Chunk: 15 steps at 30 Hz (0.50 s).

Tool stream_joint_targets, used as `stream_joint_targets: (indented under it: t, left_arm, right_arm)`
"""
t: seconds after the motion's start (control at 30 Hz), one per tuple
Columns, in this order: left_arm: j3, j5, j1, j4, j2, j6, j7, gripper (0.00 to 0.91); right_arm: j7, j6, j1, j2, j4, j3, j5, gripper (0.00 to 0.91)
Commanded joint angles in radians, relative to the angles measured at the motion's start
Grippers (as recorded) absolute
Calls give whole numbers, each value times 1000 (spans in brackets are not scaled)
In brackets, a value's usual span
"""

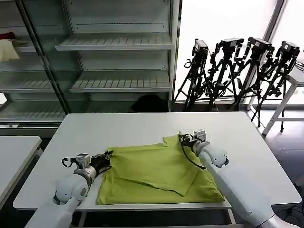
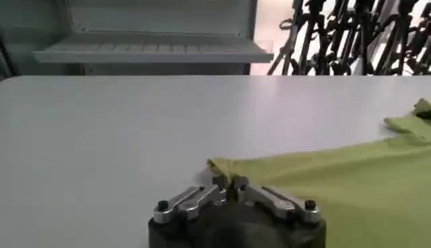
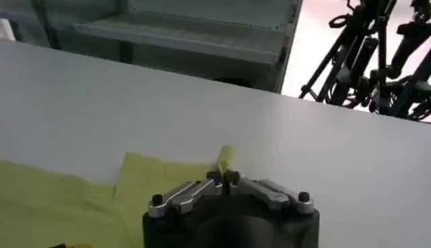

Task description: Fold and organize the clothes.

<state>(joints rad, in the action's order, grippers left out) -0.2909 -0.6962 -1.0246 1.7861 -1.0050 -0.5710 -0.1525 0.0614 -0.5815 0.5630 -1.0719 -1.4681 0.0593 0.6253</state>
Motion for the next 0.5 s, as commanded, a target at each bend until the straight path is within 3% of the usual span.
stream_joint_targets:
  t: [0.03, 0.23, 0.5]
  left_arm:
    - [-15, -20, -20, 95, 16, 11, -5, 0]
    - [-40, -25, -81, 185, 50, 15, -18, 0]
    - [-78, 9, -223, 325, 68, 46, -34, 0]
  right_arm:
    - [14, 2, 14, 51, -145, -7, 23, 0]
    - [24, 2, 112, 148, -283, -58, 61, 0]
    - [5, 3, 334, 266, -469, -217, 71, 0]
